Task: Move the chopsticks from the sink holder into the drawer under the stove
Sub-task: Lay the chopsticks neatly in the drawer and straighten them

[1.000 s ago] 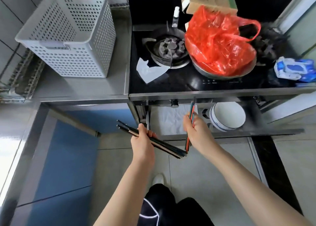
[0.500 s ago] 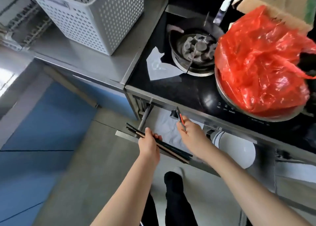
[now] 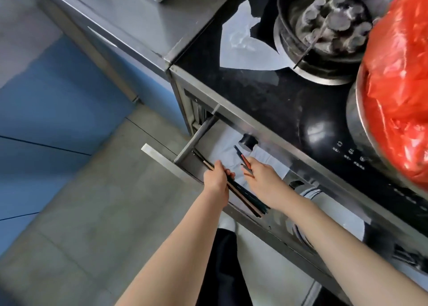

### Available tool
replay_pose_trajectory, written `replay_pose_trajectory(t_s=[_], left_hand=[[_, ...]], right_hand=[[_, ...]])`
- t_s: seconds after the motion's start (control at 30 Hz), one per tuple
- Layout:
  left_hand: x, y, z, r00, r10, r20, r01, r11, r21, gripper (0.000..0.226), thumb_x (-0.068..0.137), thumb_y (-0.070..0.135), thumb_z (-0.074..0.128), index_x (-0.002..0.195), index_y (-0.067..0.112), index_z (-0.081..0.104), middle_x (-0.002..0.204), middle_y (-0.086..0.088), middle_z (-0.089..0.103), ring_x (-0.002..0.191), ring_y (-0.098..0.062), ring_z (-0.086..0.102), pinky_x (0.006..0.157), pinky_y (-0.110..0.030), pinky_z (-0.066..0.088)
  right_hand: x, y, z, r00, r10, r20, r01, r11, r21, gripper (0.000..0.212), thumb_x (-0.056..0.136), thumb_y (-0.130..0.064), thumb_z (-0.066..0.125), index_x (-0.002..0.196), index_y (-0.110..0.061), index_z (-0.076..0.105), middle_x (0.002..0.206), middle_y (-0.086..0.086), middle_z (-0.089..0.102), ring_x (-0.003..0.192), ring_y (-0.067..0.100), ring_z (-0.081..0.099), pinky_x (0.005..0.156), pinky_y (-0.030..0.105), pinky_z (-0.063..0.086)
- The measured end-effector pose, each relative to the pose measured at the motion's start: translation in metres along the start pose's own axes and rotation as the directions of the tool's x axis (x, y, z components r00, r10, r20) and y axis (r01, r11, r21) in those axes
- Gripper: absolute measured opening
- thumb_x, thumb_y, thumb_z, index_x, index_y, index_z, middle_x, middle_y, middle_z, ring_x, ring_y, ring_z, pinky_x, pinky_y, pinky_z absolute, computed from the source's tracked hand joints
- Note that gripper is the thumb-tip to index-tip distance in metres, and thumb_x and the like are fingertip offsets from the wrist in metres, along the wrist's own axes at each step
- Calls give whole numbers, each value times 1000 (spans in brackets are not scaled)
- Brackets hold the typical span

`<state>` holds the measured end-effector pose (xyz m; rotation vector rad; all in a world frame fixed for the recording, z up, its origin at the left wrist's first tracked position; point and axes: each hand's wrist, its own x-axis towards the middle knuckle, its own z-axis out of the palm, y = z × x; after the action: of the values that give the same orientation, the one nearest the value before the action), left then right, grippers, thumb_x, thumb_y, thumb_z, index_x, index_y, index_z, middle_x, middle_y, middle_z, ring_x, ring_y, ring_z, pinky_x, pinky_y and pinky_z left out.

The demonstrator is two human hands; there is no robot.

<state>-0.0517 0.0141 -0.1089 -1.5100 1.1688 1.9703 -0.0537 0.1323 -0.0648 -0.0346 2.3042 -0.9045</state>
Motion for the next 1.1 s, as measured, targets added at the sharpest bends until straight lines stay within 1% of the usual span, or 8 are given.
replay_pose_trajectory(t_s=[0.13, 0.2, 0.33, 0.47, 0.57, 0.67, 0.8, 1.1], left_hand=[[38, -14, 7, 999, -9, -44, 12, 998, 66, 28, 103, 26, 42, 83, 8, 47, 64, -5, 46, 56, -19, 50, 79, -35, 46], [55, -18, 9, 997, -29, -72, 35, 996, 82, 21, 103, 29, 41, 97, 9, 46, 65, -4, 48, 58, -19, 52, 73, -32, 47], [78, -23, 12, 992, -66, -111, 73, 995, 61, 22, 103, 27, 41, 103, 8, 51, 62, -4, 48, 59, -18, 53, 63, -29, 43], [94, -29, 16, 988, -70, -136, 84, 992, 97, 43, 104, 31, 39, 127, -2, 54, 63, -4, 53, 63, -18, 55, 69, -29, 42], [102, -35, 16, 984, -55, -172, 80, 987, 141, 45, 105, 36, 37, 127, 0, 52, 74, -6, 61, 75, -21, 61, 71, -31, 43], [110, -38, 13, 976, -76, -203, 105, 985, 139, 44, 105, 34, 36, 129, 0, 51, 96, -16, 69, 90, -29, 64, 82, -34, 45], [109, -41, 8, 960, -135, -244, 166, 980, 112, 43, 105, 32, 36, 129, 0, 52, 78, -11, 63, 84, -27, 61, 76, -32, 40], [102, -43, -3, 941, -194, -279, 214, 976, 43, 39, 105, 31, 38, 127, 2, 51, 64, -4, 57, 65, -17, 54, 74, -30, 41]], right_hand=[[22, 24, 5, 999, 30, 46, -28, 998, -52, 8, 98, -18, 43, 91, -21, 44, 79, -3, 51, 67, 10, 51, 57, 24, 40], [32, 34, 8, 997, 47, 62, -43, 997, -63, 11, 98, -18, 43, 88, -19, 43, 75, -3, 48, 61, 7, 46, 51, 20, 34], [48, 46, 15, 994, 70, 80, -63, 994, -85, 26, 99, -20, 42, 75, -27, 37, 74, -3, 47, 63, 8, 47, 53, 23, 35], [59, 55, 26, 987, 85, 136, -65, 987, -145, 13, 97, -19, 42, 85, -22, 44, 84, 3, 54, 76, 19, 56, 67, 36, 51], [64, 61, 34, 983, 90, 161, -62, 983, -171, 5, 97, -19, 44, 99, -16, 47, 91, 5, 57, 84, 22, 59, 78, 40, 53], [67, 65, 40, 982, 95, 162, -73, 988, -138, 5, 98, -20, 42, 95, -17, 46, 84, 1, 53, 78, 19, 56, 72, 34, 49], [73, 69, 45, 975, 107, 193, -80, 987, -142, 14, 98, -21, 42, 84, -21, 41, 77, -4, 48, 67, 8, 48, 56, 23, 37], [84, 63, 54, 966, 125, 227, -95, 986, -137, 27, 99, -21, 40, 73, -27, 37, 74, -3, 48, 61, 8, 44, 51, 21, 32]])
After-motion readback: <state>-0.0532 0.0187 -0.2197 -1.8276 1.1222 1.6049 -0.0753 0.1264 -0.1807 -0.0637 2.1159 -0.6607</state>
